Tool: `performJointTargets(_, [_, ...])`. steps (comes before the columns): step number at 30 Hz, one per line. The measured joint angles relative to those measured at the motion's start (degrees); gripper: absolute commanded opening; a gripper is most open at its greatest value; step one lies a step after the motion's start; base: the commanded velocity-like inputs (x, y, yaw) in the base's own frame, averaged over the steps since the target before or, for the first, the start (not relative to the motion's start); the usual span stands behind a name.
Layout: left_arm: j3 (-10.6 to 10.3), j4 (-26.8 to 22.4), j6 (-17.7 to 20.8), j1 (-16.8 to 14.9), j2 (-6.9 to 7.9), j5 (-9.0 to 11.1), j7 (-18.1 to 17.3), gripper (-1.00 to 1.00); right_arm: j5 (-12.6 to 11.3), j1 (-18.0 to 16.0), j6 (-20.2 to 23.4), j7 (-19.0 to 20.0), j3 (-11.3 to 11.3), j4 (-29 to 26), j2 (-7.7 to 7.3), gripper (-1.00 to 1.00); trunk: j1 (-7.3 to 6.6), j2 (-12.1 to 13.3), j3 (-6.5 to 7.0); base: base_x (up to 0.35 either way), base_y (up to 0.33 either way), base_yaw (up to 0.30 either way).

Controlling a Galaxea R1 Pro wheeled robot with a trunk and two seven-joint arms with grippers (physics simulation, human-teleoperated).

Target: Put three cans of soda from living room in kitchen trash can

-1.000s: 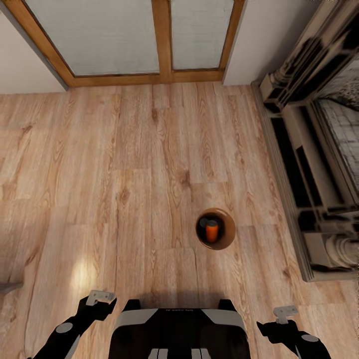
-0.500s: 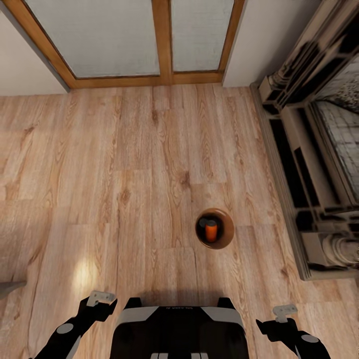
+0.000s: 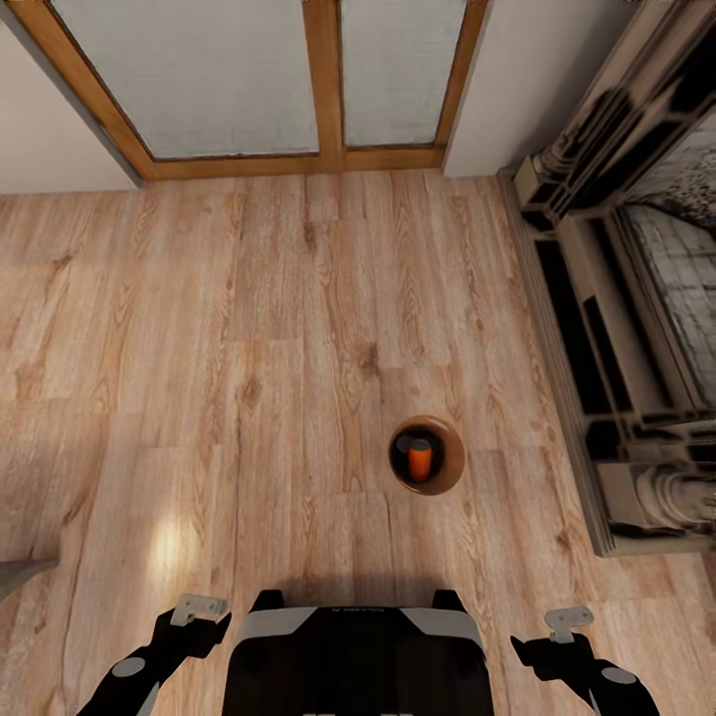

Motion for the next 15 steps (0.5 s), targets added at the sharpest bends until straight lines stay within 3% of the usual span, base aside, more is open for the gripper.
performJointTargets(6, [0.01,0.33,0.23,-0.01,0.03,-0.09,1.98,1.0,0.05,0.0,0.21,-0.04,0.14,0.05,0.45,1.0,-1.32,2.41,1.08,0.0,0.0,0.0])
performJointTargets(10, [0.06,4.69,0.34,-0.05,0.01,-0.09,2.46,1.0,0.22,0.01,0.5,-1.47,0.5,3.59,0.61,1.0,-2.2,4.01,1.79,0.0,0.0,0.0])
performJointTargets(15, [0.26,17.29,-0.07,-0.14,0.0,0.5,2.35,1.0,0.21,-0.19,0.54,-10.58,0.66,16.15,0.57,1.0,-3.3,6.02,2.69,0.0,0.0,0.0])
